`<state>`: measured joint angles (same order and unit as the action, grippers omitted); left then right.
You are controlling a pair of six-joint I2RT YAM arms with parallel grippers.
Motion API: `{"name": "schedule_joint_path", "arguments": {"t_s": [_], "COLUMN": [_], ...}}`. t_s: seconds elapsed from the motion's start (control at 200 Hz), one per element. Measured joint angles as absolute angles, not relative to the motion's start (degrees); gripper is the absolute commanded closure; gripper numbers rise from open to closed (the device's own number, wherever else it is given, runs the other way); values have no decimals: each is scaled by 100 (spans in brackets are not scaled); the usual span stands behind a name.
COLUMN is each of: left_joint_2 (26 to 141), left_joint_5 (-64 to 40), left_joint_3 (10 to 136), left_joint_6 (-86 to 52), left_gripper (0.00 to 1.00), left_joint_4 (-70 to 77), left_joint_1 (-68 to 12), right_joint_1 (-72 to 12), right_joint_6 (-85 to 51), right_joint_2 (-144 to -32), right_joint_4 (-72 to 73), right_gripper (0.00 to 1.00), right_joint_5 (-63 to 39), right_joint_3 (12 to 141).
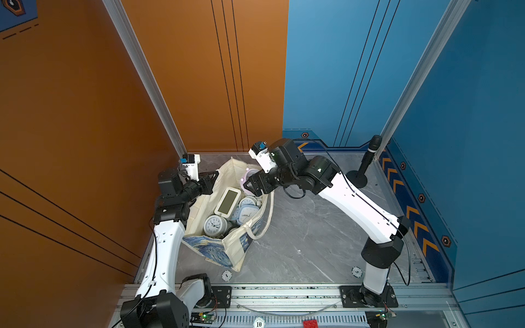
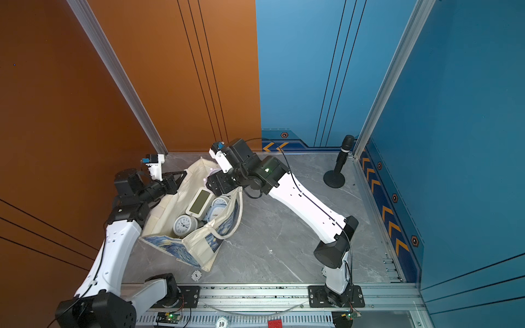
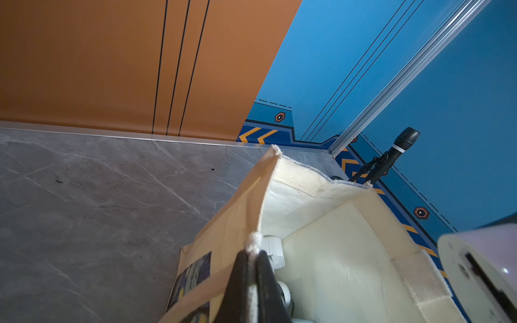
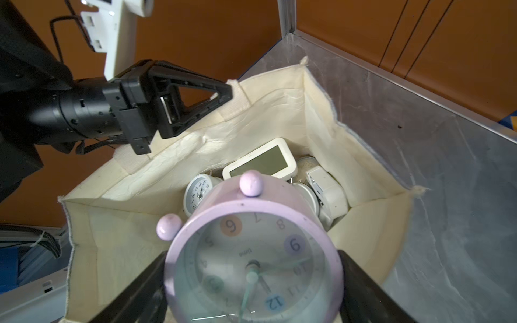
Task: Put the alarm clock into the canvas bag
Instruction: Place the alarm at the canvas bag.
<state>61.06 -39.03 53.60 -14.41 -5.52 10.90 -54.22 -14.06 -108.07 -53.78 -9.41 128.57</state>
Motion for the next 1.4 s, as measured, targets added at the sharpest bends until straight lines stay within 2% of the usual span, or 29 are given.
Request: {"name": "schedule_joint_path", "arguments": {"t_s": [0.265,0.796,0.906,1.051,1.201,1.401], "left_joint_2": [6106,6106,6106,6106,6106,6106], "left_joint_5": [-3903,-3903,-3903,-3903,-3903,-3903], "left_joint_3": [5360,5360,5360,5360,5360,5360], "left_joint_6": [-1441,-1441,-1441,-1441,-1441,-1441], "left_gripper": [100,100,100,100,100,100], "left_joint_4": [-552,-554,-552,-552,-552,-552], "left_joint_1": [1081,1081,1081,1081,1081,1081], "right_joint_1": [-5920,-6257,-6348,-6466,-6501,-6493], "right_joint_6": [-1616,-1741,-1671,-1579,-1505,-1498], "right_joint_2": [-11524,-12803,-12949,-13028,-13028,-12897], "right_joint_4": [-5231,-5395,-5586,-5876,-6071,-6108], "right_gripper": [26,28,25,11,2,1], "right_joint_5": [-1225,-1157,-849,-473,-294,-163], "right_joint_3": [13019,13126,13266,13500,13681,13944]}}
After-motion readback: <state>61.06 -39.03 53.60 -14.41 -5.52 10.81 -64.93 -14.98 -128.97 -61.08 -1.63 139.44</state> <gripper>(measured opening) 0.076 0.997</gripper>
